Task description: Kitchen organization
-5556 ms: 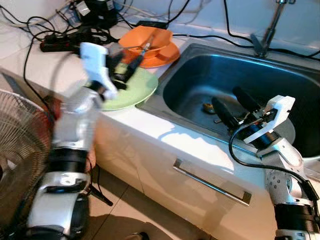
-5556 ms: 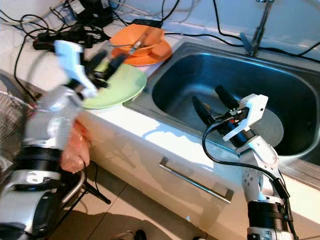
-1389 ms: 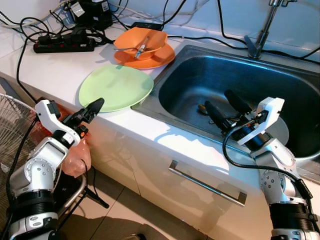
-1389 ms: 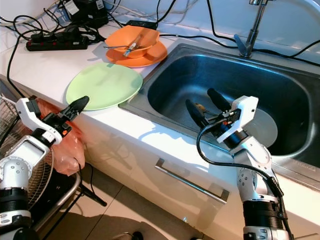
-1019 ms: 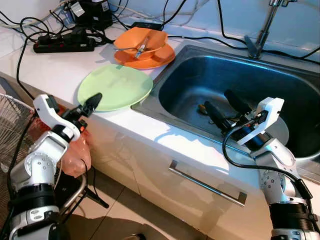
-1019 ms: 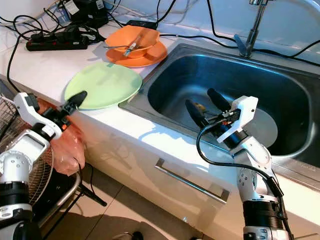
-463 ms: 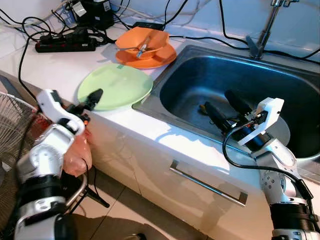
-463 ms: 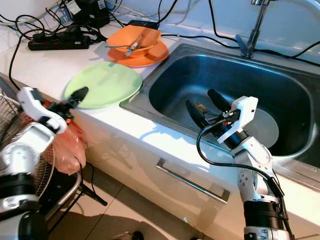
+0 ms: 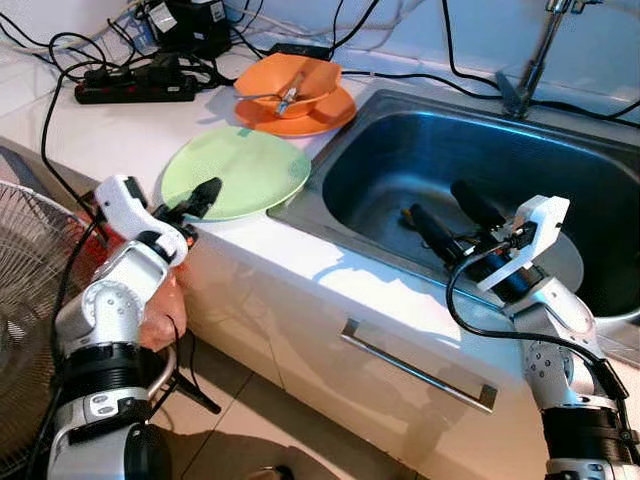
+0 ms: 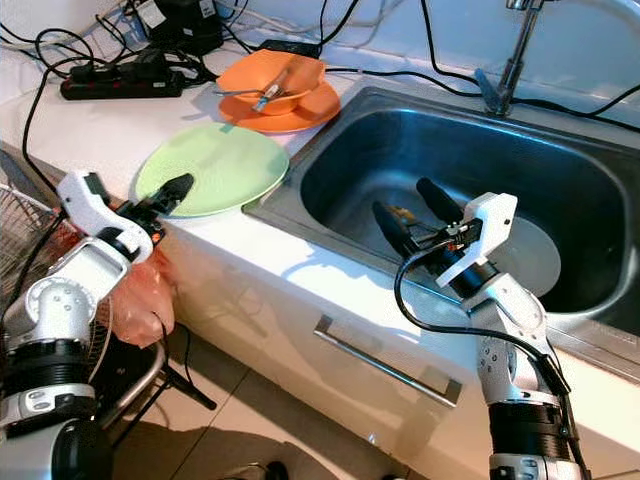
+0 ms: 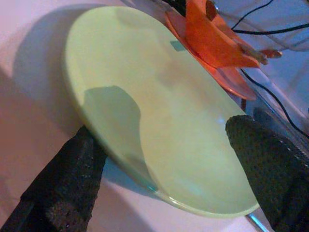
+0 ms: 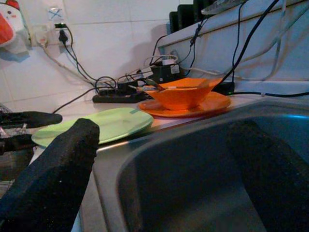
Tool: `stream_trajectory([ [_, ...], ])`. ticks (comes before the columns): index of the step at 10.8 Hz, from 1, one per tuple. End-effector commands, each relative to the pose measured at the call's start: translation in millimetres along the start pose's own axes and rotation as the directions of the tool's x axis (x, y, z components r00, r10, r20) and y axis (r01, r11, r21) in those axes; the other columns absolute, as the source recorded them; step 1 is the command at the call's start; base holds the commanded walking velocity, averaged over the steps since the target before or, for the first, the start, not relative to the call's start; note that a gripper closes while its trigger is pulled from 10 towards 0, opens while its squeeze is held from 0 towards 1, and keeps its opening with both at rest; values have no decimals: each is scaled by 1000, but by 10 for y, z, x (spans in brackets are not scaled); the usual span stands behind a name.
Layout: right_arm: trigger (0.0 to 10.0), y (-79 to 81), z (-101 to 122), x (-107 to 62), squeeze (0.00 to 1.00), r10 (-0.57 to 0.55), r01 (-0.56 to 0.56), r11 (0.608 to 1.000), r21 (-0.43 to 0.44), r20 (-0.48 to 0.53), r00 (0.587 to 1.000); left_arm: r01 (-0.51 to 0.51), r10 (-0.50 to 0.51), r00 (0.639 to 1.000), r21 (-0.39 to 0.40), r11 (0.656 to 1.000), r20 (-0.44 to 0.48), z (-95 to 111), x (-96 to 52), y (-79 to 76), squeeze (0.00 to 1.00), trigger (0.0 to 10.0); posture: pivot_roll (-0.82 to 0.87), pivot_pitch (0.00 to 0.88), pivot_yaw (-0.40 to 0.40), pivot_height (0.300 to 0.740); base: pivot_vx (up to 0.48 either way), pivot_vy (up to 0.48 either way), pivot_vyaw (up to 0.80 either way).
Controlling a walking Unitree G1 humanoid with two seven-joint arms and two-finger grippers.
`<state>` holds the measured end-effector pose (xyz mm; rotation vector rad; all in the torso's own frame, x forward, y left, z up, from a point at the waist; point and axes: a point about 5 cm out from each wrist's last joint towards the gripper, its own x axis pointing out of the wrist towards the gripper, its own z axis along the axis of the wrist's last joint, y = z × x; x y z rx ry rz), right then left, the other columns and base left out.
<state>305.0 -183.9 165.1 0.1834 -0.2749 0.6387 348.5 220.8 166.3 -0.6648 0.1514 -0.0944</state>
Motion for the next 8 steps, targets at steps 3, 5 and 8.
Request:
stream_trajectory([
  [3,10000,56,-211,-80,0,-7,11,998,67,-54,999,13,-12,1000,26,1000,-19,-16,36,-90,0,0,29,125,122,740,0,0,0],
  [5,10000,61,-216,-78,0,-7,10,998,69,-54,998,16,-15,1000,30,999,-22,-29,39,-102,0,0,32,127,122,740,0,0,0],
  [8,10000,62,-221,-76,0,-9,12,997,71,-53,999,29,-28,999,25,999,-24,-47,33,-113,0,0,33,124,123,740,0,0,0],
])
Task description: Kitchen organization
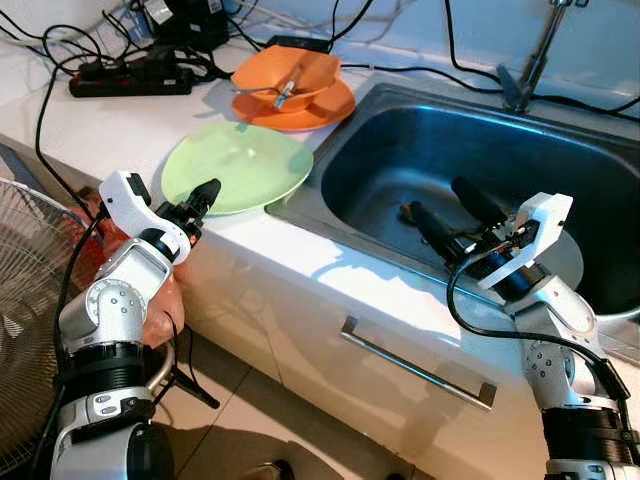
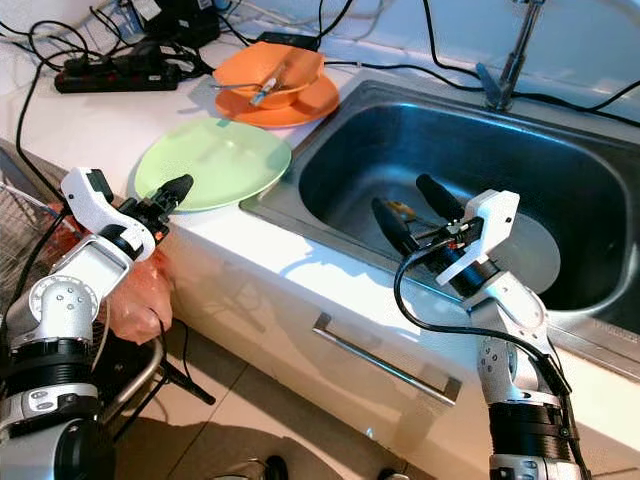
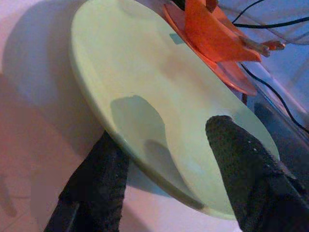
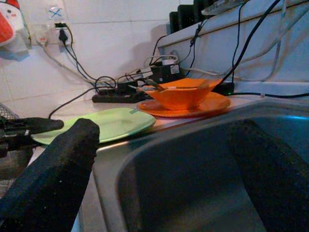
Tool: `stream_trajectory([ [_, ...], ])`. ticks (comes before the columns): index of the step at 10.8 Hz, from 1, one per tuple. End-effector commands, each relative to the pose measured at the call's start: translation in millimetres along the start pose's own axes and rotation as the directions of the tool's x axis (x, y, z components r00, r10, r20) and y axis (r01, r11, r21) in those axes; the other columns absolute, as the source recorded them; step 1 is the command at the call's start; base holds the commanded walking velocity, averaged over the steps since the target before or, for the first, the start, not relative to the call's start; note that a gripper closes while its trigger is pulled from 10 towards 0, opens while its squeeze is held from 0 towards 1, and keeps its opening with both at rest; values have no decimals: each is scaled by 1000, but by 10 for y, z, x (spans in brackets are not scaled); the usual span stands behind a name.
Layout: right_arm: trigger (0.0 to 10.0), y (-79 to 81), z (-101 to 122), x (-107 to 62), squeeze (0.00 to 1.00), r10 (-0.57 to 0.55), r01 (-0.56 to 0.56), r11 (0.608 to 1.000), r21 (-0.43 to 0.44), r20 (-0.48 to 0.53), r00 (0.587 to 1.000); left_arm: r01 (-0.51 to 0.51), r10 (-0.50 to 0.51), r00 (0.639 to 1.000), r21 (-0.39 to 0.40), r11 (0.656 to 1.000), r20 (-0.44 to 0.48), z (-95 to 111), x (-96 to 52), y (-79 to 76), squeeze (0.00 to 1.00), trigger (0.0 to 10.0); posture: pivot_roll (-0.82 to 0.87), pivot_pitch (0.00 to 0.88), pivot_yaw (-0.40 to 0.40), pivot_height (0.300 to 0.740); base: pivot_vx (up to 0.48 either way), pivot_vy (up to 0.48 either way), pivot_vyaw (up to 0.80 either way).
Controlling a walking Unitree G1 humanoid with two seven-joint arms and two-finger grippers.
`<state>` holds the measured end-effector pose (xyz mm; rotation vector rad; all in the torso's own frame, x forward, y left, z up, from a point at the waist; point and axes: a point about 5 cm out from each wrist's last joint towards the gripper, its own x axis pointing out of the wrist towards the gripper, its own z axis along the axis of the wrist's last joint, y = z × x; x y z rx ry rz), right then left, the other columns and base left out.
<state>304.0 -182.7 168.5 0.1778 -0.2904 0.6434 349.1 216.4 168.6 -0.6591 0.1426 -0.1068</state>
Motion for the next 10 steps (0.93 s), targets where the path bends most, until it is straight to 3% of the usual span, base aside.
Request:
stream_trajectory([
  [1,10000,47,-250,-90,0,-15,20,997,80,-66,998,21,-21,999,14,1000,-27,-48,21,-67,0,0,33,124,123,740,0,0,0],
  [7,10000,47,-248,-80,0,-8,13,997,78,-69,998,64,-64,998,-9,998,-29,-124,9,-158,0,0,30,110,120,740,0,0,0],
  [9,10000,47,-247,-79,0,-4,10,997,77,-69,998,113,-115,993,-38,993,-40,-199,6,-277,0,0,30,106,121,740,0,0,0],
  [10,10000,49,-249,-77,0,-3,8,997,77,-70,998,136,-139,989,-48,990,-57,-271,0,-337,0,5882,31,105,121,740,0,0,0],
])
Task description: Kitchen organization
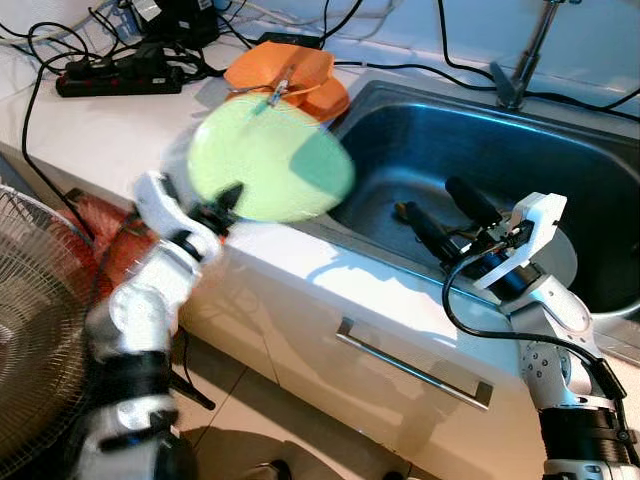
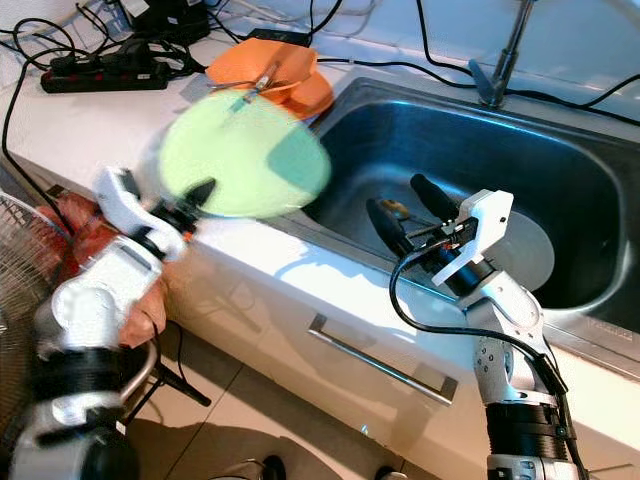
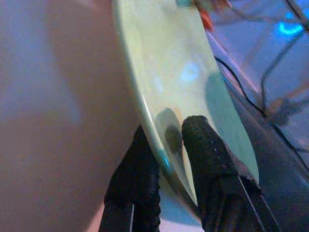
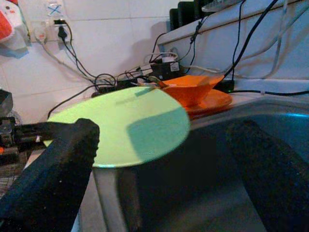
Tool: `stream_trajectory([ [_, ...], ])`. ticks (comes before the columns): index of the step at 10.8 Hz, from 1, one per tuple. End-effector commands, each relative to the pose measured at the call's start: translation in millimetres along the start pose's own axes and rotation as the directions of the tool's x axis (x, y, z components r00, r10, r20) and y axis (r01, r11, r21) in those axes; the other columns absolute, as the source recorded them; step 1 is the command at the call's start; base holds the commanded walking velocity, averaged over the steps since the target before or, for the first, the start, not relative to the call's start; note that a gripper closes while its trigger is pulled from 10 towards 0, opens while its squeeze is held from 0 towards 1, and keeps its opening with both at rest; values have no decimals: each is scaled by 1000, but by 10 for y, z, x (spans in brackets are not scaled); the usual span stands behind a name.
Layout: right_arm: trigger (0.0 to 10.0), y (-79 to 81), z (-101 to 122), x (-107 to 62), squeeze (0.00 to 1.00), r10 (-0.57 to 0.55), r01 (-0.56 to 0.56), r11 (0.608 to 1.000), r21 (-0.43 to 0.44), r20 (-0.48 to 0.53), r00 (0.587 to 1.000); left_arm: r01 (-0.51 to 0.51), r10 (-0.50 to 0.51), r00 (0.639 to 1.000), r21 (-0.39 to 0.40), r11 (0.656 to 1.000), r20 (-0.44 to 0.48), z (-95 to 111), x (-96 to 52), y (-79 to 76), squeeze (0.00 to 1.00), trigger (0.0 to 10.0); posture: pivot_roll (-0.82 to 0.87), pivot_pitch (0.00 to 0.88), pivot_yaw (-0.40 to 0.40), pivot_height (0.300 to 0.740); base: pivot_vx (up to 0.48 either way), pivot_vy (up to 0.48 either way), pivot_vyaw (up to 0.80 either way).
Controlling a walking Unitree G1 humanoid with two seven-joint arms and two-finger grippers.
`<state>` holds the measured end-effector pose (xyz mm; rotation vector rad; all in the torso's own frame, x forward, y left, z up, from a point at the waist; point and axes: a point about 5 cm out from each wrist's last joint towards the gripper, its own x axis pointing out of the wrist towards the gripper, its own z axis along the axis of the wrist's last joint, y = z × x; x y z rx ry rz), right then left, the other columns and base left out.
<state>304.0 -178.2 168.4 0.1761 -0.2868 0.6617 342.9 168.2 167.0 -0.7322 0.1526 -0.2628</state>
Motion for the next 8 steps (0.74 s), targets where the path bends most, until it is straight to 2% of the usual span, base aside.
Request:
stream_trajectory([
  [1,10000,15,-237,-99,0,-19,24,997,74,-66,998,27,-27,999,12,1000,-35,-57,-6,-47,0,10000,30,107,121,740,0,0,0],
  [2,10000,12,-232,-99,0,-18,23,997,72,-68,998,53,-55,996,-21,998,-71,-202,27,-146,0,10000,25,112,120,740,0,0,0],
  [8,10000,-5,-210,-114,0,-23,27,998,62,-66,998,139,-147,980,-68,988,-135,-439,83,-411,0,10000,19,115,120,740,0,0,0],
])
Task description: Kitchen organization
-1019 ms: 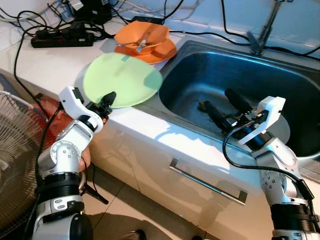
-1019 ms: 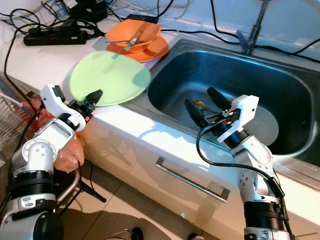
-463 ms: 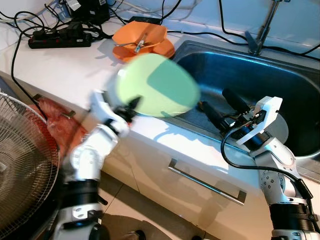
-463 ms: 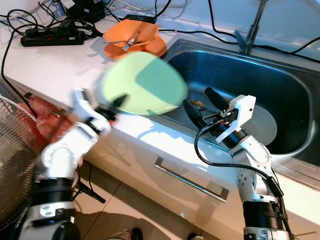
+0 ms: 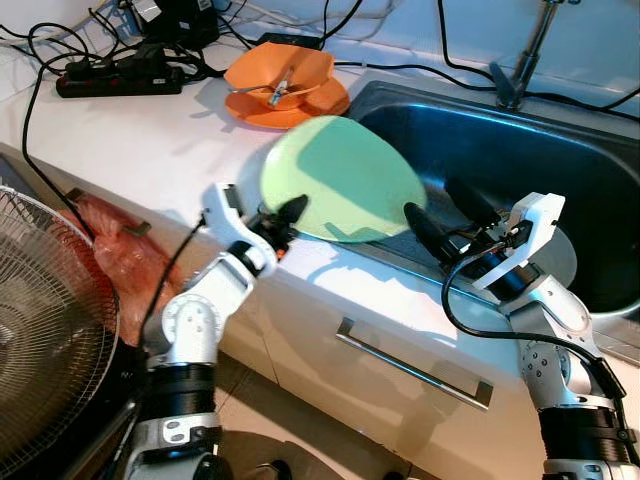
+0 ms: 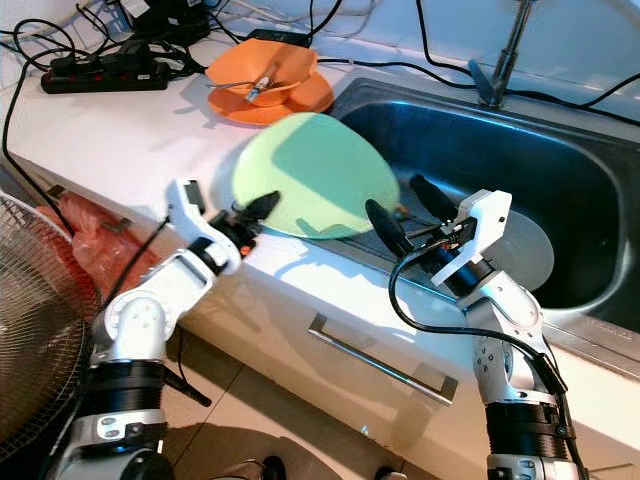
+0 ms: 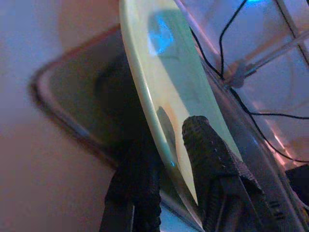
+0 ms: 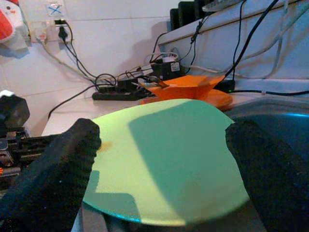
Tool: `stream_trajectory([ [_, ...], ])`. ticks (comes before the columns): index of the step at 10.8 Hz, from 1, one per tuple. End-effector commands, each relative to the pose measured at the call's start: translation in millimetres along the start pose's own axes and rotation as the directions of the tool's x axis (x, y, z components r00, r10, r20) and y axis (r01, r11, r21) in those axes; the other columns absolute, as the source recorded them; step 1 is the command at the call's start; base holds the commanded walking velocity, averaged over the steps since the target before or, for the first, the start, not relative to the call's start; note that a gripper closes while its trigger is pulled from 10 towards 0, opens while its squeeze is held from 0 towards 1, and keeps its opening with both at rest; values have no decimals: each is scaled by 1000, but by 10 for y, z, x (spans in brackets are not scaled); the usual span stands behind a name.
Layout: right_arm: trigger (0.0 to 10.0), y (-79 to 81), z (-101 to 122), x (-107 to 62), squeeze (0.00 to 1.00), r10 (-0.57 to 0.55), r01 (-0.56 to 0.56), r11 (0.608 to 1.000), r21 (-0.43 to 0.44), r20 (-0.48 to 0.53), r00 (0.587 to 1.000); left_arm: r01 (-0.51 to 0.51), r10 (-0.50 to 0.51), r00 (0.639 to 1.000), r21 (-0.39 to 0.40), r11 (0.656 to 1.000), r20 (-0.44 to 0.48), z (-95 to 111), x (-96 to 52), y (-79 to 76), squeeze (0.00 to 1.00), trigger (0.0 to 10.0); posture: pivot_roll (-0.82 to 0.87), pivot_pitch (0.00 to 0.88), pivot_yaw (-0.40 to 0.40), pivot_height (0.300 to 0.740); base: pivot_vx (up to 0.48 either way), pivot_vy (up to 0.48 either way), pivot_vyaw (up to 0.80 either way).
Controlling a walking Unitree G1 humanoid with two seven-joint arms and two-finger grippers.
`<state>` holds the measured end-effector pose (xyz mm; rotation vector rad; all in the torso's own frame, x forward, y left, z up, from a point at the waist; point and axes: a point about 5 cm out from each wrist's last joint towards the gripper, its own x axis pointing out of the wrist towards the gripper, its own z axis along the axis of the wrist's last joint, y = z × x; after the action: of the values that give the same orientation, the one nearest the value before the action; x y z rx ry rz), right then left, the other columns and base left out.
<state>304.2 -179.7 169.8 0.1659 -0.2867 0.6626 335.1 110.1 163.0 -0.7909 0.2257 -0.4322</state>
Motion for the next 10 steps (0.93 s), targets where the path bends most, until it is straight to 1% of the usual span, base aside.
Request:
stream_trajectory([
  [1,10000,9,-225,-112,0,-24,28,997,70,-63,998,21,-20,999,3,1000,-32,-47,17,-42,0,10000,15,114,119,740,0,0,0],
  [3,10000,-53,-183,-158,0,-33,37,998,53,-69,997,100,-99,993,3,995,-63,-118,143,-234,0,10000,11,113,115,740,0,0,0],
  [4,10000,-58,-178,-162,0,-34,38,998,50,-70,997,121,-121,990,2,993,-70,-136,187,-292,0,10000,8,113,114,740,0,0,0],
  [5,10000,-59,-167,-169,0,-37,41,998,45,-69,997,150,-149,986,7,989,-81,-159,299,-383,0,10000,-2,113,114,740,0,0,0],
  [6,10000,-59,-165,-173,0,-38,41,998,43,-70,997,162,-161,984,15,987,-82,-151,340,-416,0,10000,-7,113,114,740,0,0,0],
  [8,10000,-82,-140,-199,0,-51,53,998,33,-69,996,187,-185,982,64,980,-42,7,503,-520,0,10000,-20,112,117,740,0,0,0],
  [9,10000,-87,-136,-212,0,-55,57,998,31,-69,996,192,-191,981,104,976,-21,110,572,-576,0,10000,-23,111,118,740,0,0,0],
  [10,10000,-85,-138,-215,0,-57,59,998,31,-69,996,199,-200,980,124,972,-7,167,622,-619,0,10000,-26,110,121,740,0,0,0],
])
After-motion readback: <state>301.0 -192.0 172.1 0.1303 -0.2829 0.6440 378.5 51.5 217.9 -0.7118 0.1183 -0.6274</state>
